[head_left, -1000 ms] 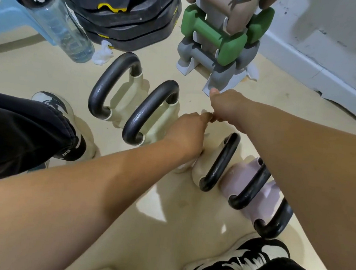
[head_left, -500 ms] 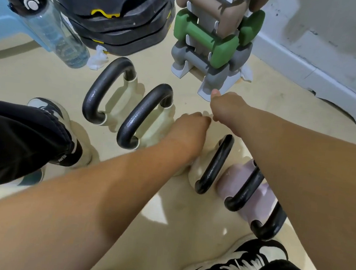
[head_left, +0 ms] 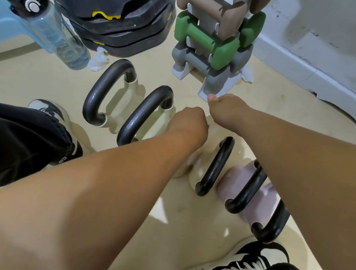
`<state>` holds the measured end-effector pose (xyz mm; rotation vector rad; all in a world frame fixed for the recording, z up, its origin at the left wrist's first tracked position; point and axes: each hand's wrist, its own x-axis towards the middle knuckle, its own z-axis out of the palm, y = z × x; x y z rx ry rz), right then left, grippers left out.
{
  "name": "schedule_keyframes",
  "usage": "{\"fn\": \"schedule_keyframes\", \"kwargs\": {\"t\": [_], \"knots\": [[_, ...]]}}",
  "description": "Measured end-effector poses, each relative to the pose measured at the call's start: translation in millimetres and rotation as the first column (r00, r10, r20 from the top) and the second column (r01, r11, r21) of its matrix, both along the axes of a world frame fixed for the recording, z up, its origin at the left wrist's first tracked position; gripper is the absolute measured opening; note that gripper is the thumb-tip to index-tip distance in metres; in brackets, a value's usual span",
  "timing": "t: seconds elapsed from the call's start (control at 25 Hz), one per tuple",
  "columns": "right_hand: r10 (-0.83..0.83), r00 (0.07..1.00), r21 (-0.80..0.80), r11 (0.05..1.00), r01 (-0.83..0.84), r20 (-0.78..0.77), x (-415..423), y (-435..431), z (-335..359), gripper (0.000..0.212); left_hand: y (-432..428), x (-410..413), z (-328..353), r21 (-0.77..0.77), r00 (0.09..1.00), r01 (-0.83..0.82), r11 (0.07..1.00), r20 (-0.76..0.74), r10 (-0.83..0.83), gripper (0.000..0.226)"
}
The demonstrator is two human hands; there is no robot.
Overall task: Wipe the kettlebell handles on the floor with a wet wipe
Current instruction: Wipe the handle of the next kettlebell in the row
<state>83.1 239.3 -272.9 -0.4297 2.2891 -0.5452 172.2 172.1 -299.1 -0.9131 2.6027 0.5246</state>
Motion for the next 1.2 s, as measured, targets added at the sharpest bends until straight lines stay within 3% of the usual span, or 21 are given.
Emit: {"fn": "schedule_keyframes", "kwargs": {"t": [0.12, 0.28, 0.48, 0.6, 0.76, 0.88, 0.96, 1.04, 1.16, 1.2], "knots": [[0.055, 0.998, 0.054, 0.997, -0.053, -0.032, 5, 3, 8, 0.058, 9, 36, 2, 0.105, 0.982, -0.007, 0.994, -0.186, 0.026, 0.026], [0.148, 0.988, 0.030, 0.989, -0.147, -0.054, 28, -7, 23, 0.049, 13, 122, 6, 0.411, 0.868, 0.011, 0.912, -0.456, 0.195, 0.022], [0.202, 0.978, 0.022, 0.979, -0.201, -0.049, 47, -2, 26, 0.031, 20, 157, 15, 0.490, 0.846, -0.072, 0.869, -0.431, 0.313, 0.025], [0.136, 0.991, -0.008, 0.991, -0.136, -0.005, 43, 2, 25, 0.029, 19, 131, 14, 0.438, 0.852, -0.048, 0.898, -0.451, 0.266, 0.011], [0.103, 0.995, -0.003, 0.995, -0.103, -0.011, 37, -2, 23, 0.026, 4, 58, 13, 0.291, 0.956, 0.066, 0.955, -0.291, 0.023, 0.027], [0.001, 0.999, -0.065, 0.998, -0.004, -0.045, 32, 2, 18, 0.023, -3, 26, 14, 0.190, 0.967, 0.238, 0.953, -0.141, -0.213, 0.040], [-0.038, 0.998, -0.041, 0.998, 0.036, -0.051, 30, 6, 13, 0.033, -3, 32, 14, 0.192, 0.960, 0.252, 0.949, -0.170, -0.221, 0.043], [0.007, 0.997, 0.029, 1.000, -0.005, -0.076, 30, 11, 13, 0.033, 0, 53, 13, 0.152, 0.942, 0.259, 0.954, -0.259, -0.215, 0.060], [0.062, 0.991, 0.125, 0.991, -0.047, -0.120, 33, 13, 22, 0.029, 12, 103, 4, -0.016, 0.943, 0.248, 0.969, -0.223, -0.245, 0.083], [0.086, 0.988, 0.135, 0.988, -0.068, -0.132, 38, 12, 29, 0.028, 16, 121, 5, 0.026, 0.960, 0.199, 0.980, -0.208, -0.189, 0.084]]}}
